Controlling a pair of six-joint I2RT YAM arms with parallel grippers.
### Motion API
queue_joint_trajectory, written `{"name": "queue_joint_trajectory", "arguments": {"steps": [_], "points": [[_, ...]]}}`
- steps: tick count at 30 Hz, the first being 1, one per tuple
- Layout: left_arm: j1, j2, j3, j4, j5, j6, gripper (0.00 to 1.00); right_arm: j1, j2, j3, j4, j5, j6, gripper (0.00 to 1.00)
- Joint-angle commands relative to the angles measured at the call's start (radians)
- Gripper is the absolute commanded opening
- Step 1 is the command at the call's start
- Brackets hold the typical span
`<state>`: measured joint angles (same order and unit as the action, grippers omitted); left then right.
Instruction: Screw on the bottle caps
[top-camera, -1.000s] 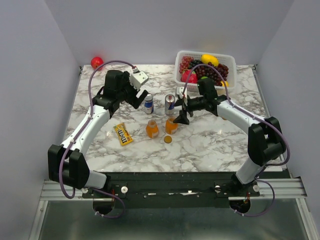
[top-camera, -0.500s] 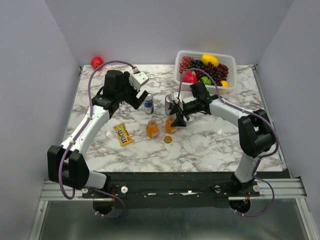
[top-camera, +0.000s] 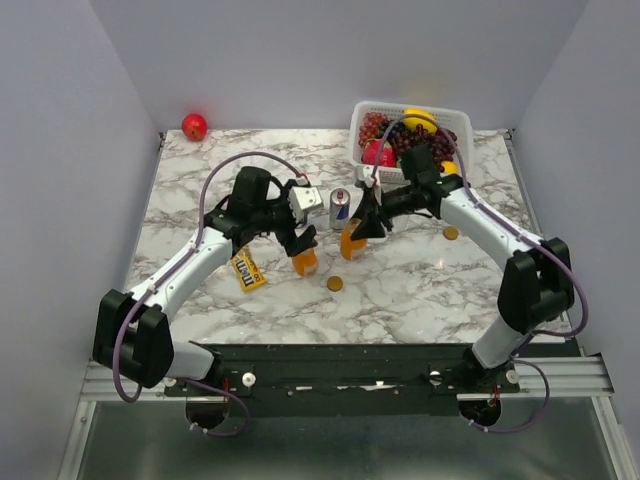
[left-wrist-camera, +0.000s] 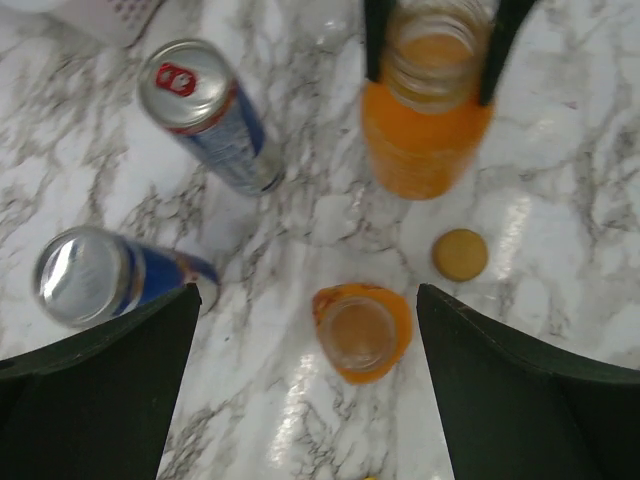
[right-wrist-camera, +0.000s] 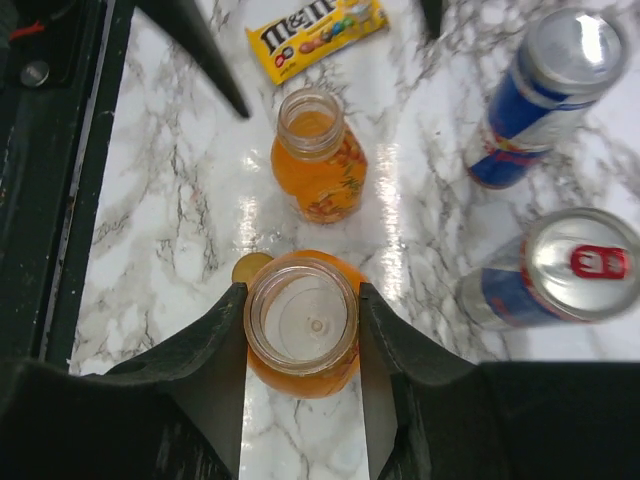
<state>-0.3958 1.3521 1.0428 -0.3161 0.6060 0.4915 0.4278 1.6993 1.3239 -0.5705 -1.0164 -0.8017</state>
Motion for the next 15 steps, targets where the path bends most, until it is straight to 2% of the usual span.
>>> {"name": "queue_joint_trajectory", "arguments": {"steps": [1, 5, 10, 15], "points": [[-0.051, 0.011, -0.015, 0.093, 0.164, 0.009, 0.99, -0.037, -0.115, 0.070, -0.058, -0.002, 0.085, 0.00], [-0.064, 0.085, 0.023, 0.233, 0.228, -0.131, 0.99, -0.046, -0.106, 0.135, -0.008, 0.004, 0.194, 0.00], [-0.120, 0.134, 0.037, 0.343, 0.221, -0.197, 0.99, -0.049, -0.059, 0.233, 0.018, -0.062, 0.280, 0.00], [-0.127, 0.151, 0.030, 0.396, 0.230, -0.251, 0.99, -0.047, -0.059, 0.218, 0.047, -0.093, 0.317, 0.00]]}}
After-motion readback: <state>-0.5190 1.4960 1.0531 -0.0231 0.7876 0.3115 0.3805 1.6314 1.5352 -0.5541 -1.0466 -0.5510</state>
